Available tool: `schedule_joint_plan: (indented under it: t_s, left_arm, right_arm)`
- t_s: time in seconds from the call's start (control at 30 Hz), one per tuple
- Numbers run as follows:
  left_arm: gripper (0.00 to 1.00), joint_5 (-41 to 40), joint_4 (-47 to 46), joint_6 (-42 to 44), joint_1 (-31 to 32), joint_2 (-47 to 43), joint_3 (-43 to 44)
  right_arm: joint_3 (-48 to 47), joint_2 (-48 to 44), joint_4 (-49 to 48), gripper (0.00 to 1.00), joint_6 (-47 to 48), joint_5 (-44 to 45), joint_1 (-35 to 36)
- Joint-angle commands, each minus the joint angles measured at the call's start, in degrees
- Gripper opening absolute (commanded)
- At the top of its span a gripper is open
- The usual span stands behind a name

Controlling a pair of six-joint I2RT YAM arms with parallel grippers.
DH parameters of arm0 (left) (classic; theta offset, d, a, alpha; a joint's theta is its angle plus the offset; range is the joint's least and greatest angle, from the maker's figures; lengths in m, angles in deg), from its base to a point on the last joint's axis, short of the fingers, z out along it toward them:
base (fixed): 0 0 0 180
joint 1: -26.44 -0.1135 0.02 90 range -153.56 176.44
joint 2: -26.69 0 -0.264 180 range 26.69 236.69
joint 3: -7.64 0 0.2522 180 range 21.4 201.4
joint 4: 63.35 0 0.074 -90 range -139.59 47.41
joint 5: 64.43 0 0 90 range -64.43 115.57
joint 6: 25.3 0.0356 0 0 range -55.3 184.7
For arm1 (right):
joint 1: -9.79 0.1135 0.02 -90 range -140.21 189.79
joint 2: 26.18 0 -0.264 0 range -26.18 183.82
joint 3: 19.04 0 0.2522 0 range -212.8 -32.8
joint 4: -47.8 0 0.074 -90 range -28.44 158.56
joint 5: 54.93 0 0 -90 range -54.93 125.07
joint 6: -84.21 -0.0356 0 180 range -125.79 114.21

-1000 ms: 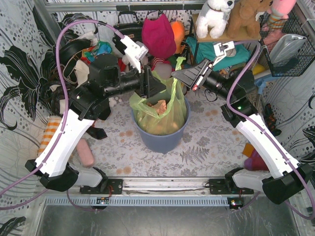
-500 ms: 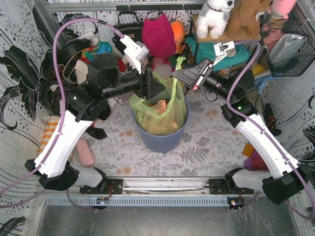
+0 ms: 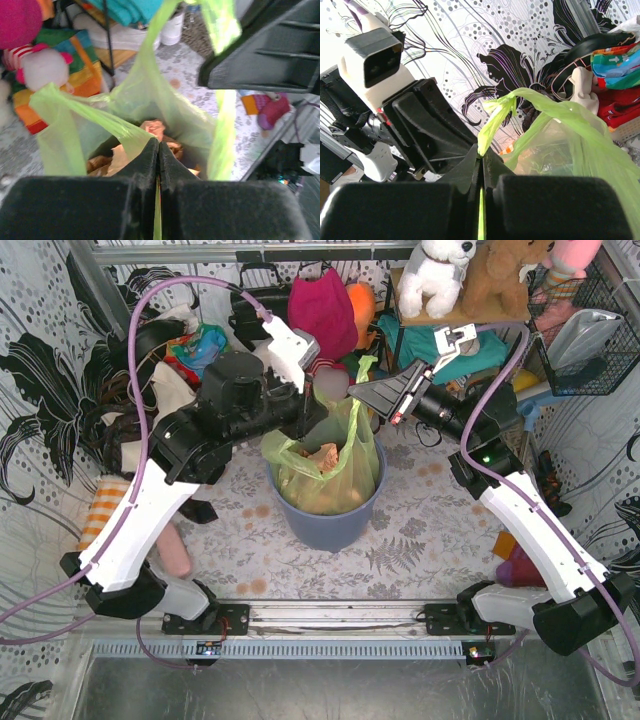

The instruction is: Tie the trash bag

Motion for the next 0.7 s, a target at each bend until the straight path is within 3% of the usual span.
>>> schedule_joint_plan:
  t_s: [0.0,0.2,0.4,0.5,0.6,0.67]
  left_arm:
    - [0.07,-10.79,2.81,3.39,0.79,-1.52,2.2]
    - [0.03,-30.15,2.32,7.27,1.78,-2.39,1.39]
    - [0.01,-52.55,-9.31,16.41,5.06,-0.71,-0.63]
    - [0.01,-65.54,-21.33,27.4,8.65,0.78,-3.05]
    - [0.0,-75.13,-44.37,48.83,12.57,1.71,-8.73]
    - [0.0,-77.99,-57.29,57.32,14.83,3.05,-10.53]
  right_arm:
    - [0.34,-1.11,-3.1,0.0,0.03,0.15,0.22]
    - [0.49,-0.92,-2.57,0.0,0.14,0.32,0.27]
    - [0.79,-0.66,-2.9,0.0,-0.03,0.58,0.27]
    - [0.77,-0.57,-2.97,0.0,0.0,0.58,0.26]
    - [0.98,-0.49,-3.17,0.0,-0.19,0.49,0.27]
    - [1.21,-0.48,-3.53,0.0,-0.35,0.47,0.26]
